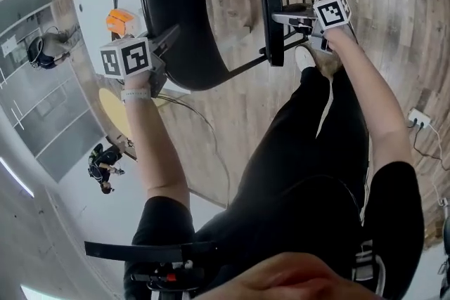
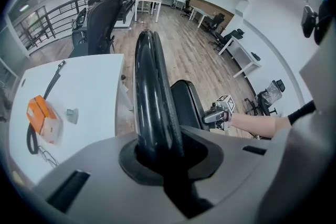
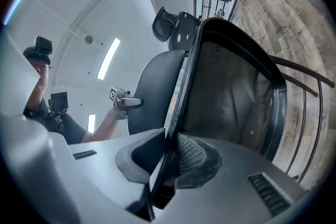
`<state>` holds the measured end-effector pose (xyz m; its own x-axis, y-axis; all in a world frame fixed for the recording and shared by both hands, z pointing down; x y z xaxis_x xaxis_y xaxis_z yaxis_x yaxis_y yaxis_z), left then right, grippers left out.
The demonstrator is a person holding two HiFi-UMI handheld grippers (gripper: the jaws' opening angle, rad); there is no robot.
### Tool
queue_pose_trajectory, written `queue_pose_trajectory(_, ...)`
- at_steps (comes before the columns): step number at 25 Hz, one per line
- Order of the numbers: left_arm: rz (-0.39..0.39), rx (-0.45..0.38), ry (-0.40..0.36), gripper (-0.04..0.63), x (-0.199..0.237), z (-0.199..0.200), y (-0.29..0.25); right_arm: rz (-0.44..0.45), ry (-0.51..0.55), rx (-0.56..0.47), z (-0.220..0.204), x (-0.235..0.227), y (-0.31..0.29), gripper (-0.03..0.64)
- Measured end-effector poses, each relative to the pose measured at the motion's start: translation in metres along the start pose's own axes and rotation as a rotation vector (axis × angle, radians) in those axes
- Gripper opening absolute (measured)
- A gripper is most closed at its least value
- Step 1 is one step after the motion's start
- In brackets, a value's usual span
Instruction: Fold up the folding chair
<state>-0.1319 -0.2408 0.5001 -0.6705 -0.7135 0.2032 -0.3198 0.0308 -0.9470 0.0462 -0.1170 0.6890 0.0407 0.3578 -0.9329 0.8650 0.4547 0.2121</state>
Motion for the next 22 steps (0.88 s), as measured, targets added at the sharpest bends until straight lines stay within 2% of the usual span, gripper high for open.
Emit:
queue_pose_trajectory(6,0.0,0.001,0.018,0.052,0.031,0.0,0.013,-0.057,0.018,0.036,0.01,-0.002,-0.063,0.06)
queue_pose_trajectory(14,-0.011,-0.002,0.052,0.051,0.067,-0.01,0.016,-0.098,-0.028,0.024,0.01,-0.016,-0.115,0.051)
queue_pose_trajectory(22,-0.012,-0.002,0.052,0.051,0.094,-0.014,0.017,-0.15,-0.061,0.015,0.011,-0.031,-0.166,0.046)
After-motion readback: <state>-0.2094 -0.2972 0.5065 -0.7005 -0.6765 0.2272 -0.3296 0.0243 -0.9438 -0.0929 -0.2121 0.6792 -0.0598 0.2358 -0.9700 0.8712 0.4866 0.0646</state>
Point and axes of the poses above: the fingertips, and each gripper's own axes: y backward along the fingers, x to its left, z out of its top, the point moved 3 cm from there along y, backward along the fingers, and after that the axes turned 3 degrees about z, right-handed, at the moved point
